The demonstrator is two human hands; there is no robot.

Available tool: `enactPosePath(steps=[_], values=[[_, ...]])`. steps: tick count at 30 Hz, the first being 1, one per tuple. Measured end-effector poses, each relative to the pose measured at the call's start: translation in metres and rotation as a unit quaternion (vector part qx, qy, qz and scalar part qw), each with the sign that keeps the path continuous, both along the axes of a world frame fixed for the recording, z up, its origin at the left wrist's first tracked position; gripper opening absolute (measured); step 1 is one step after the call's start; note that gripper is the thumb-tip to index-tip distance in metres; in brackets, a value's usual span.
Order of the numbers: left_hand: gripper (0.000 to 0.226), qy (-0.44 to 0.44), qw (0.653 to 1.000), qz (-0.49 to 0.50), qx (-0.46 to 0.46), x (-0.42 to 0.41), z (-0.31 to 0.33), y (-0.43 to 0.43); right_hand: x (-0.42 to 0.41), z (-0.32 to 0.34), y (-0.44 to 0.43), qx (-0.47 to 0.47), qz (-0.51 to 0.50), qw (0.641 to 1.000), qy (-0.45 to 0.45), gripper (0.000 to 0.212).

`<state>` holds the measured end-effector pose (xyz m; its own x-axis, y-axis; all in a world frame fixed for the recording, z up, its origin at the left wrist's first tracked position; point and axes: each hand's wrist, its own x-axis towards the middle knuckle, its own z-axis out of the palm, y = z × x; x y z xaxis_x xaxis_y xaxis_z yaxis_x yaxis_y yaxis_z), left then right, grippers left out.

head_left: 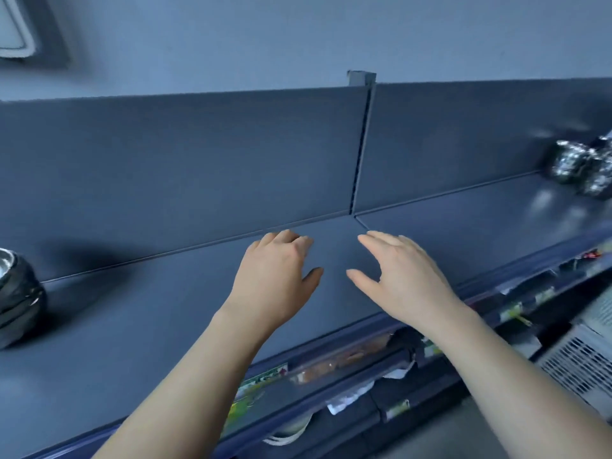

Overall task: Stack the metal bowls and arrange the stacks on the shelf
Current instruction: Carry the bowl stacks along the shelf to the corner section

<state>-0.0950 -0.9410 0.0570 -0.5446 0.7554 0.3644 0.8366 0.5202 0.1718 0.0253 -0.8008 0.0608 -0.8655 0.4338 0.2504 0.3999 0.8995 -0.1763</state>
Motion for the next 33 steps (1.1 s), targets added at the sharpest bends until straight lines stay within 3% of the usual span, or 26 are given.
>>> enactPosePath(steps=[15,33], values=[[0.05,-0.03,0.989,-0.139,-0.026,0.118,-0.012,0.267,0.16,-0.01,0.228,0.002,-0.158,0.987,-0.01,0.059],[0.054,-0.058,0.969,-0.239,-0.015,0.132,0.012,0.58,0.198,0.004,0.519,-0.027,-0.268,0.963,0.005,0.063]])
